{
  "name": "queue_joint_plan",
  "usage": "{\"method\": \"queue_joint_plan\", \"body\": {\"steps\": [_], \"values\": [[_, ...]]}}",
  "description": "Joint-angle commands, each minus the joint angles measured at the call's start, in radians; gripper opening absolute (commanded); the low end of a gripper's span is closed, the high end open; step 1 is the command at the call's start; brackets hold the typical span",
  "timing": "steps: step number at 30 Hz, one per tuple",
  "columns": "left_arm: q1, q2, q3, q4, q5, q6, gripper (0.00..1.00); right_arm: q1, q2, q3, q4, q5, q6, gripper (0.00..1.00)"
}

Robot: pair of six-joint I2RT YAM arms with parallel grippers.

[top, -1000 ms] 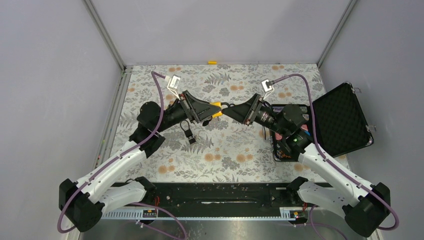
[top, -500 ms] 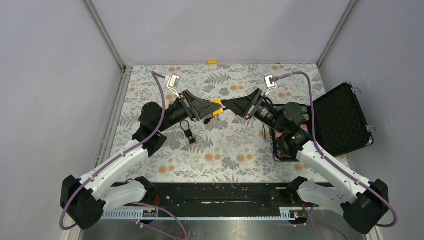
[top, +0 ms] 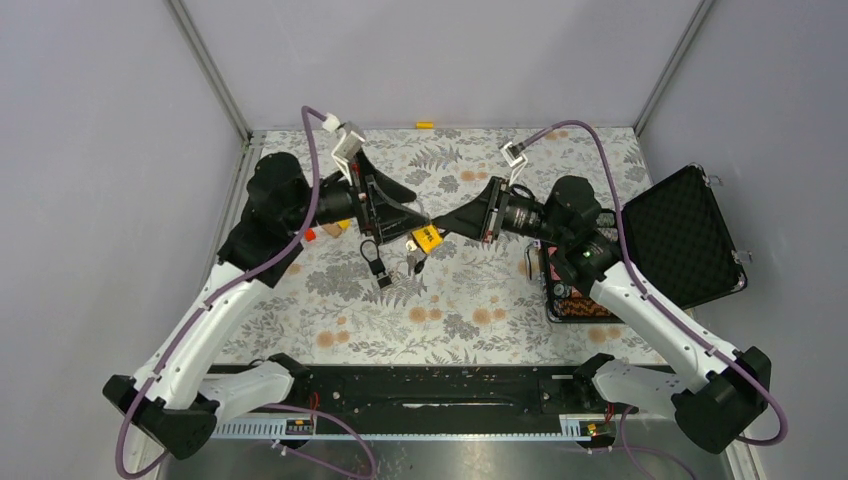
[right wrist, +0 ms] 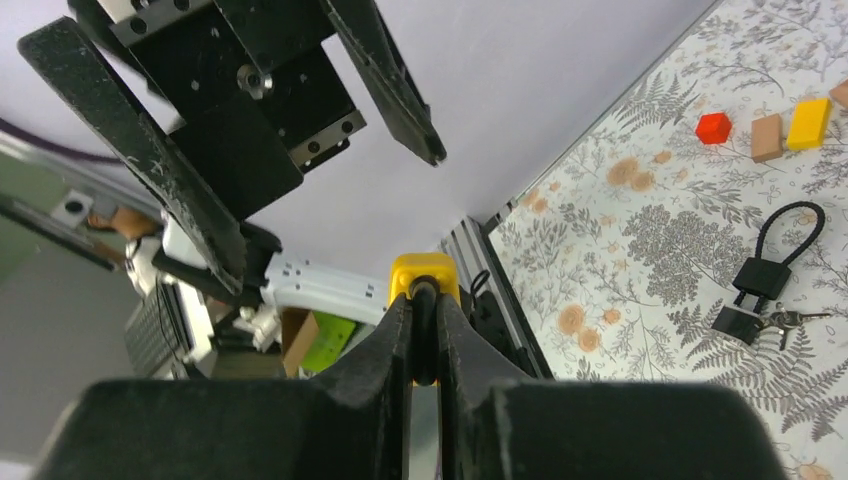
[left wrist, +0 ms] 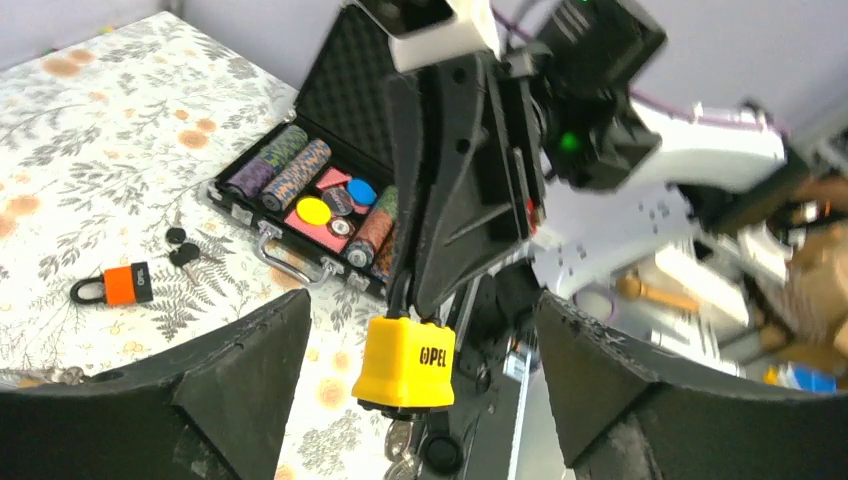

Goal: Lock with the key
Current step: Lock the lock.

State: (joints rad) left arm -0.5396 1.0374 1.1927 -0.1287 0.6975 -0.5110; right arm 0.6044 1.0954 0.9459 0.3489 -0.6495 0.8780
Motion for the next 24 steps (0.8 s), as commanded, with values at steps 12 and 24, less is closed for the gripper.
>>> {"method": "queue_joint_plan", "body": {"steps": [12,24], "values": [[-0.035,0.196,-0.008,-0.232,0.449,0.301,0.68,-0.015,0.045,0.155,-0.246,-0.271,-0.39,0.0],[-0.063,0.215,-0.04,-0.189,0.413,0.266,0.24,-0.015,0.067,0.198,-0.311,-0.285,-0.428,0.0]]}}
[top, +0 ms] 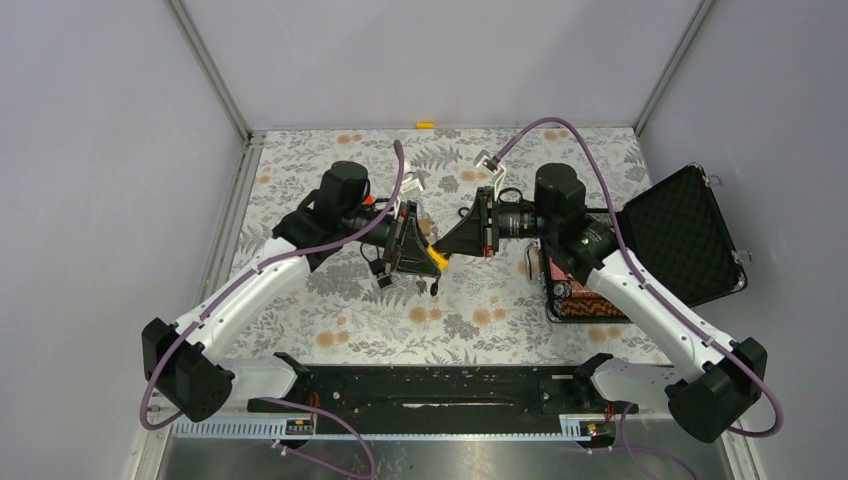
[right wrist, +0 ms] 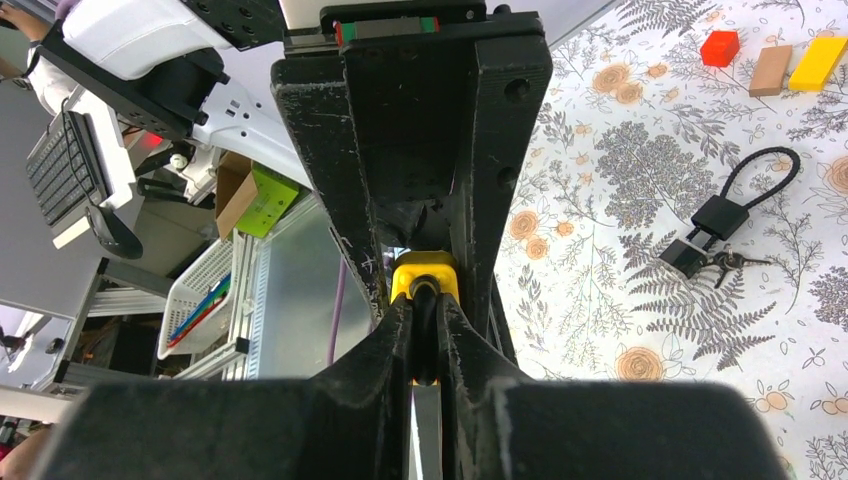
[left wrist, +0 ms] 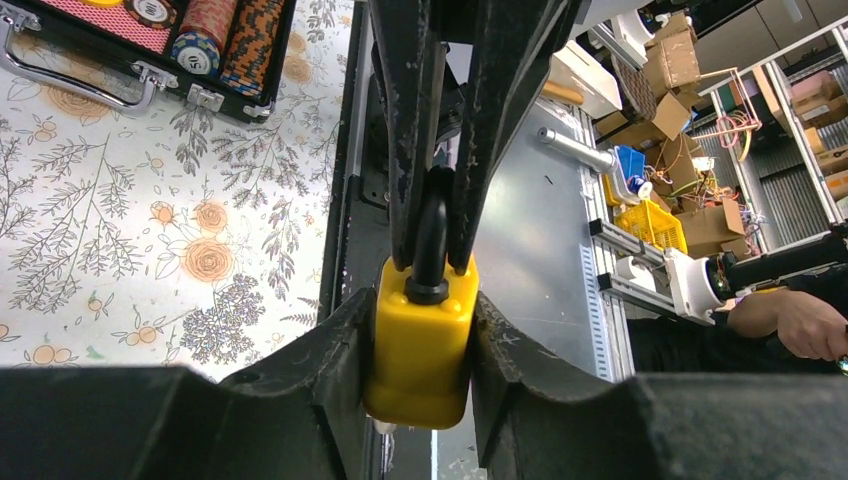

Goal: Lock with the key
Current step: Lock the lock.

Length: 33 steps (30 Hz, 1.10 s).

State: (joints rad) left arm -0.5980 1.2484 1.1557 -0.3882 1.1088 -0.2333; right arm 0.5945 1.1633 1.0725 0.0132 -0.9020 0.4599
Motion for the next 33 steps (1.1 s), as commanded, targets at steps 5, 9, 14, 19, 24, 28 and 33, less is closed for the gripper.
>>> {"method": "queue_joint_plan", "body": {"steps": [5,9,14,19,24,28,33], "values": [[-0.002,0.008,0.012,0.069,-0.033,-0.023,0.5,-0.006,-0.001,0.082,-0.007,-0.035,-0.034,0.0],[0.004,-0.006,-0.013,0.147,-0.036,-0.085,0.54,-0.008,-0.005,0.075,-0.007,-0.029,-0.038,0.0],[0.01,-0.029,-0.05,0.21,-0.038,-0.124,0.44,-0.009,-0.003,0.075,-0.007,-0.031,-0.032,0.0],[0.013,-0.045,-0.07,0.241,-0.031,-0.14,0.0,-0.01,-0.004,0.079,-0.007,-0.004,-0.004,0.05],[0.014,-0.05,-0.08,0.276,-0.079,-0.19,0.0,-0.01,-0.051,-0.026,0.156,0.212,0.169,0.66],[0.014,-0.065,-0.089,0.337,-0.151,-0.251,0.0,-0.01,-0.126,-0.158,0.333,0.358,0.255,0.86],[0.015,-0.116,-0.151,0.552,-0.38,-0.44,0.0,-0.011,-0.214,-0.265,0.433,0.515,0.263,0.91]]}}
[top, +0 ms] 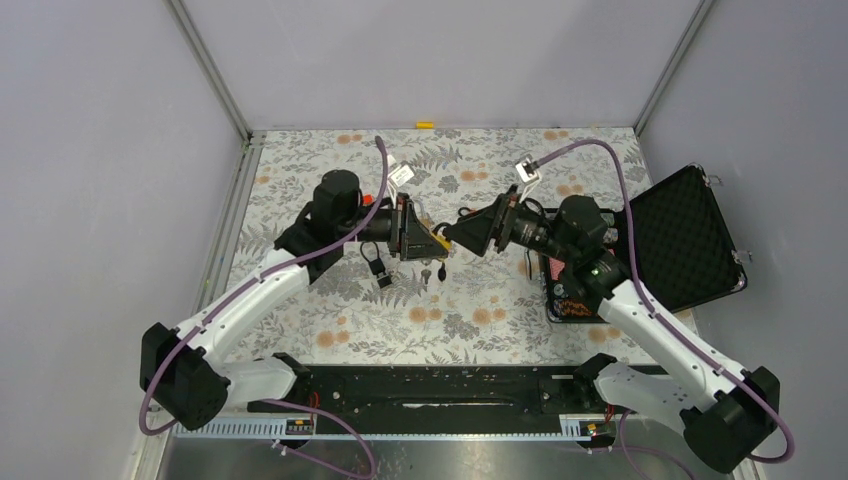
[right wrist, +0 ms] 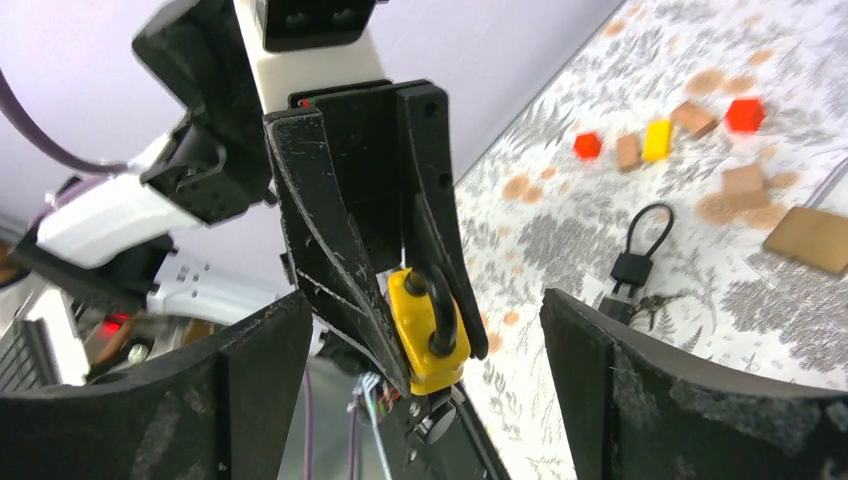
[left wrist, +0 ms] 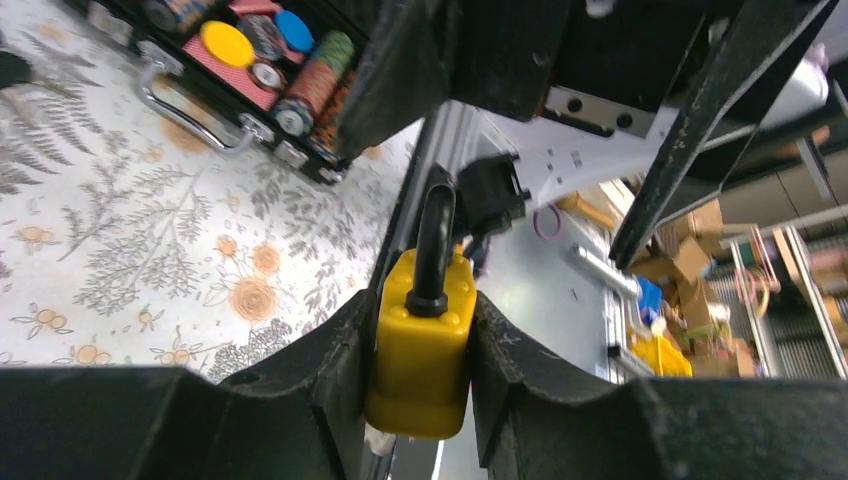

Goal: Lock with the key
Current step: Lock the lock.

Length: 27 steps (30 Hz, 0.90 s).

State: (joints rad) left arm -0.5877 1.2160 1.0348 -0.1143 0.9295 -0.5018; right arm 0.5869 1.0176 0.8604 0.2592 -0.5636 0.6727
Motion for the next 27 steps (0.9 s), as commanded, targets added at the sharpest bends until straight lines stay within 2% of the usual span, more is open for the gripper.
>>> {"method": "queue_joint_plan", "body": {"steps": [1,6,10,17,21,27], "values": [[0.005,-0.098,-0.056,0.356,-0.261,-0.222,0.0,-0.003,-0.085,-0.083,0.233,0.199,0.065,0.91],[-0.014,-0.163,-0.238,0.835,-0.518,-0.382,0.0,-0.003,-0.059,-0.199,0.495,0.198,0.126,0.88],[-0.052,-0.145,-0.305,1.106,-0.647,-0.409,0.0,0.001,0.011,-0.218,0.691,0.127,0.153,0.85],[-0.121,-0.074,-0.288,1.285,-0.762,-0.379,0.0,0.017,0.099,-0.212,0.893,0.073,0.134,0.83],[-0.142,-0.083,-0.28,1.274,-0.804,-0.337,0.0,0.017,0.106,-0.225,0.964,0.084,0.085,0.83],[-0.15,-0.088,-0.294,1.325,-0.828,-0.357,0.0,0.017,0.12,-0.173,0.902,0.013,0.007,0.83]]}}
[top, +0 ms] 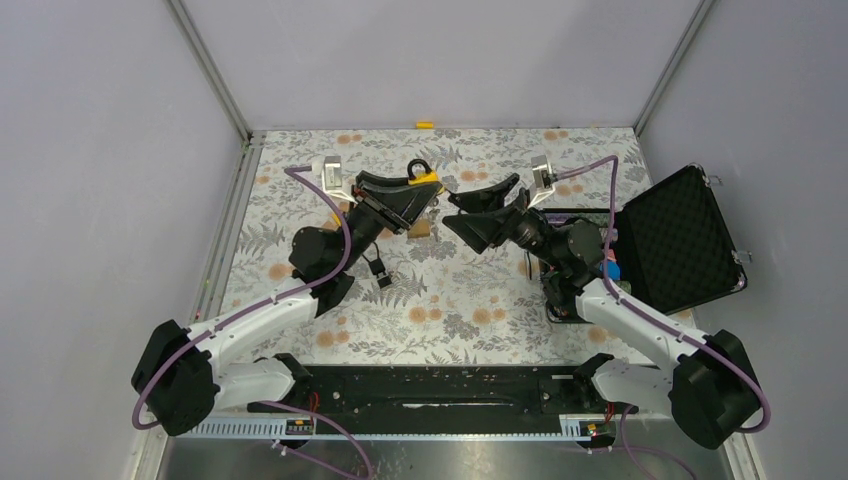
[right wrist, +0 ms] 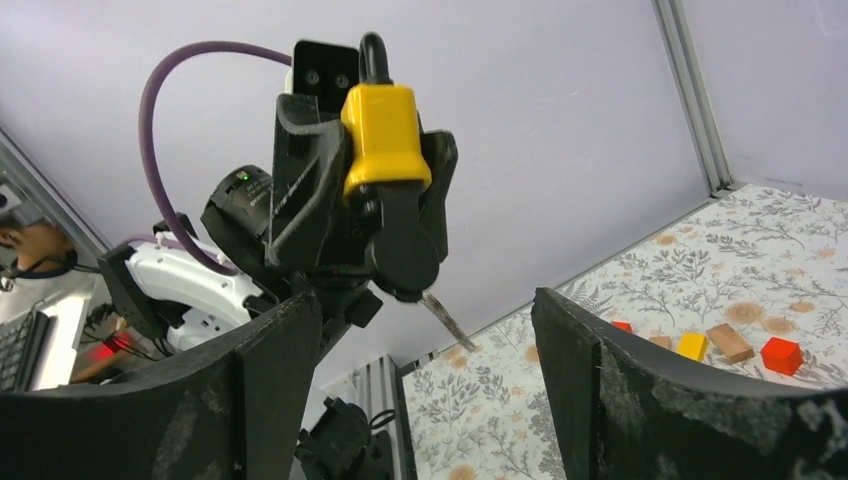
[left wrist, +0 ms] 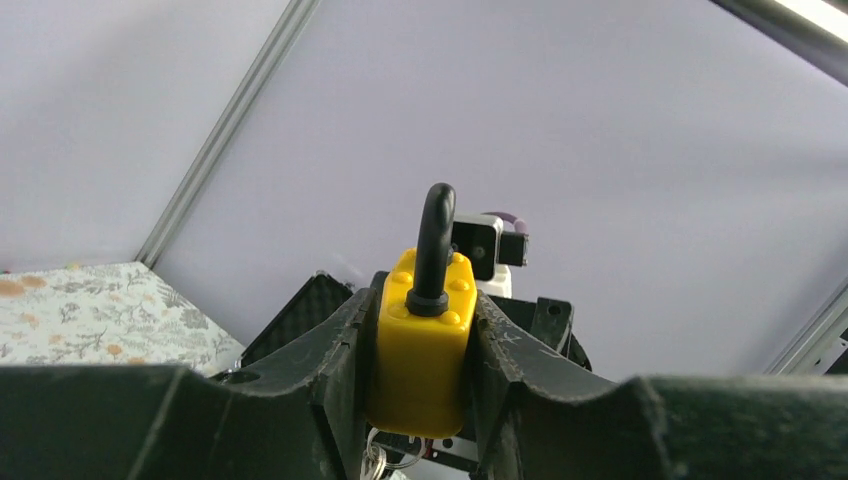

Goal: Lock with the key
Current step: Lock the lock.

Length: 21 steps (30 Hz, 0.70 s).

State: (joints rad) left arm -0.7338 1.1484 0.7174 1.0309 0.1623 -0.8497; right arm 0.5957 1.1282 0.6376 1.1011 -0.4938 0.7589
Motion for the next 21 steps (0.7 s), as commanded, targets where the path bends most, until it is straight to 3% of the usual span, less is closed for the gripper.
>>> {"method": "queue_joint_plan", "body": {"steps": [1,4,11,21], "values": [[-0.004,-0.021,0.021,0.194,-0.065,-0.022,0.0,0.008,0.012,0.044,0.065,-0.038,-0.086,0.83],[-0.005,0.0,0.023,0.262,-0.07,-0.085,0.0,0.009,0.033,-0.004,0.151,0.047,-0.111,0.83],[-0.004,0.064,0.052,0.307,-0.093,-0.139,0.0,0.049,0.148,0.046,0.282,0.072,-0.076,0.68],[-0.005,0.065,0.049,0.284,-0.097,-0.142,0.0,0.122,0.197,0.073,0.327,0.157,-0.195,0.71]]}}
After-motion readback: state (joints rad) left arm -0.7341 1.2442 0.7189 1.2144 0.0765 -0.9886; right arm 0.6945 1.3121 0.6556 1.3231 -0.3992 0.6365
